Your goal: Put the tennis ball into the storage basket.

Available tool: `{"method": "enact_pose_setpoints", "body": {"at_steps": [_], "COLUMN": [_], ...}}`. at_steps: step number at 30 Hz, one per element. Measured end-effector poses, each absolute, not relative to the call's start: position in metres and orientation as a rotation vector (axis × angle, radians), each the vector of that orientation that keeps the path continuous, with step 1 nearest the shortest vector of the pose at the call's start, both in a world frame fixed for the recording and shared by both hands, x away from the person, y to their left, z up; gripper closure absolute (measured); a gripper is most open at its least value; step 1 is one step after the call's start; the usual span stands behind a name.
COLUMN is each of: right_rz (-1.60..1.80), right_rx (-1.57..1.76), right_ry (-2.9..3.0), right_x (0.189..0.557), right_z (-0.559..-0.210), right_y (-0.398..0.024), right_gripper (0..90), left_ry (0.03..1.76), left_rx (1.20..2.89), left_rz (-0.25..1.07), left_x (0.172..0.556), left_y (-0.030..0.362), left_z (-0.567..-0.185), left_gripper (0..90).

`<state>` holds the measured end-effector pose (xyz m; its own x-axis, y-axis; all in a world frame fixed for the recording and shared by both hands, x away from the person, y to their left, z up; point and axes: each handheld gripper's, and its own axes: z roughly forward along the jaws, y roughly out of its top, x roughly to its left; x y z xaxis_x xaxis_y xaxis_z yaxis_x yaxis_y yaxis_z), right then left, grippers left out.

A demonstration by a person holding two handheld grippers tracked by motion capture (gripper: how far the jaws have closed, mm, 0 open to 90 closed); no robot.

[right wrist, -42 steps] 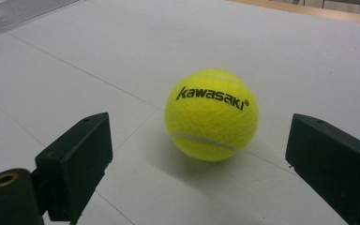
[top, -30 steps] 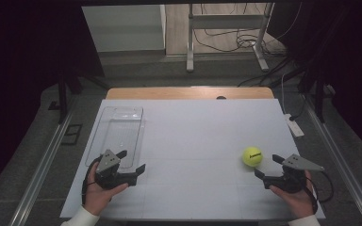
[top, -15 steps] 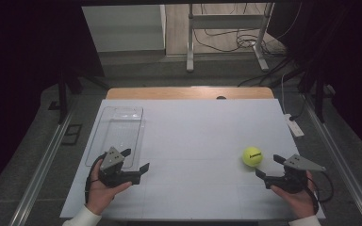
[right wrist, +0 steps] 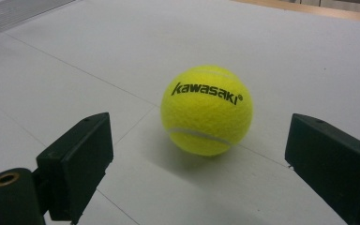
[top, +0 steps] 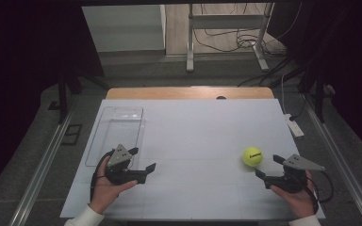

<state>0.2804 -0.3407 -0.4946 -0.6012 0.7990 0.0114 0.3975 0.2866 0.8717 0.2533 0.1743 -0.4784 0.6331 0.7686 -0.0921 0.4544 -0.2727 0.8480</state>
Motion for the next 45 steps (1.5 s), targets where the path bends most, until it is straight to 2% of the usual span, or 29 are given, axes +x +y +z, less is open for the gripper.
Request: {"method": "enact_pose_setpoints", "body": {"at_steps": [45], "right_rz": [1.244], "right_rx": [1.072], "right_ry": [2.141], "right_x": [0.282], "right_z": [-0.497], "right_y": [-0.341], "right_gripper": [9.0], "left_ry": [0.853], "left_rx": [2.018], "left_rz": [0.347], "left_x": [0.289], "left_y": [0.125], "left_z": [-0.452], "left_gripper": [12.1]}}
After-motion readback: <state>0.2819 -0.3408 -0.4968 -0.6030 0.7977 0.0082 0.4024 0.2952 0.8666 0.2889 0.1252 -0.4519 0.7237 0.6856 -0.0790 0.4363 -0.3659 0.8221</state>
